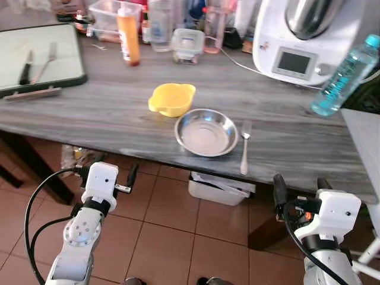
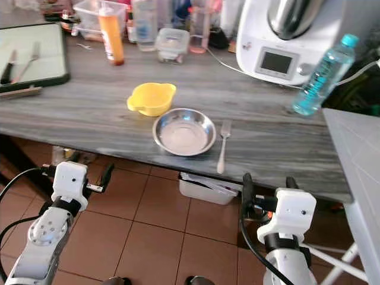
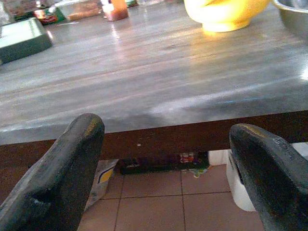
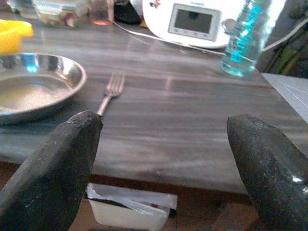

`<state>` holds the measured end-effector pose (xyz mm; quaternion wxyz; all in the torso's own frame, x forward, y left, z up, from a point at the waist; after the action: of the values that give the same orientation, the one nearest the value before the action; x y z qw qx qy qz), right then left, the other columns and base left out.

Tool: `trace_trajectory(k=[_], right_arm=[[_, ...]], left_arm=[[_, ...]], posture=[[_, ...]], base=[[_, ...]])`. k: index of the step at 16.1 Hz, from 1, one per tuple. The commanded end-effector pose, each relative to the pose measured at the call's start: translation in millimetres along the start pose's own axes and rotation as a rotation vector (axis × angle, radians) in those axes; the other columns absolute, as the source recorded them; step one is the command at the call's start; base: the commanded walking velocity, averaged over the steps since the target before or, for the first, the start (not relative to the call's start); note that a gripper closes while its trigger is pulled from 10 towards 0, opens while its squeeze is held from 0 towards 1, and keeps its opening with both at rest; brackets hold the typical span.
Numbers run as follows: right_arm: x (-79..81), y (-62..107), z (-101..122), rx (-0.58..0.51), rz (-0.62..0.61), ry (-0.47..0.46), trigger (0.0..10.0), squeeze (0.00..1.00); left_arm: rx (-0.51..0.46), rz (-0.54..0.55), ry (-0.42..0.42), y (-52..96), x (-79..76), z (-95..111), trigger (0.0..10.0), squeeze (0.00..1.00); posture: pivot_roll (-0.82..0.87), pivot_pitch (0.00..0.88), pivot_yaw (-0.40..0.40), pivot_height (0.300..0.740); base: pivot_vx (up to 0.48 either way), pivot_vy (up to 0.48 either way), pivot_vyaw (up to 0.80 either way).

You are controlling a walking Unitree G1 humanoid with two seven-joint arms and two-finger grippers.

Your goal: Setting the table

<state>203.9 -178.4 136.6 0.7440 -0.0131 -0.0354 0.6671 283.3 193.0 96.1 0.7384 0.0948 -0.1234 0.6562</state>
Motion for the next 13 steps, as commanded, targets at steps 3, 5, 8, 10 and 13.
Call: trace_trajectory(k=[3, 5, 8, 10, 13], right_arm=[[-2.1, 0.1, -4, 0.014, -0.01, 0.023, 10.0, 0.0], [-0.8, -2.5, -3, 0.006, -0.007, 0.018, 10.0, 0.0], [-0.4, -3.2, -4, 0.011, -0.004, 0.039, 10.0, 0.0], [-1.3, -4.3, -3, 0.005, -0.005, 0.05, 10.0, 0.0], [-1.9, -6.8, -3, 0.001, 0.001, 0.044, 10.0, 0.0]], left_arm=[[-0.019, 0.005, -0.013, -0.7, -0.2, 7, 10.0, 0.0], [-0.025, 0.014, -0.005, -3.2, 1.5, 11, 10.0, 0.0], [-0.046, 0.025, -0.006, -4.1, 1.5, 18, 10.0, 0.0], [-0.043, 0.033, -0.004, -5.1, 1.8, 21, 10.0, 0.0], [-0.047, 0.026, -0.004, -8.0, -1.3, 28, 10.0, 0.0]], posture=[[0.08, 0.146, -0.063, 0.74], [0.08, 0.147, -0.062, 0.74], [0.08, 0.147, -0.064, 0.74], [0.08, 0.145, -0.063, 0.74], [0.09, 0.141, -0.059, 0.74]], base=[[0.0, 0.0, 0.0], [-0.12, 0.0, 0.0], [-0.271, 0.0, 0.0], [-0.277, 0.0, 0.0], [-0.308, 0.0, 0.0]])
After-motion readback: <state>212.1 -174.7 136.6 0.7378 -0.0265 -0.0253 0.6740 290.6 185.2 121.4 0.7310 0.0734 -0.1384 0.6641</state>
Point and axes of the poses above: a point about 5 cm out from each wrist's last joint towards the gripper, its own y axis pointing back from the gripper into the wrist, its own z axis along the axis of the wrist's last joint, x = y × z, the point moved 1 cm from there along -y, pointing out of the wrist towards the gripper, and after that the axes turned 2 degrees about -y, right-handed, at the moved point
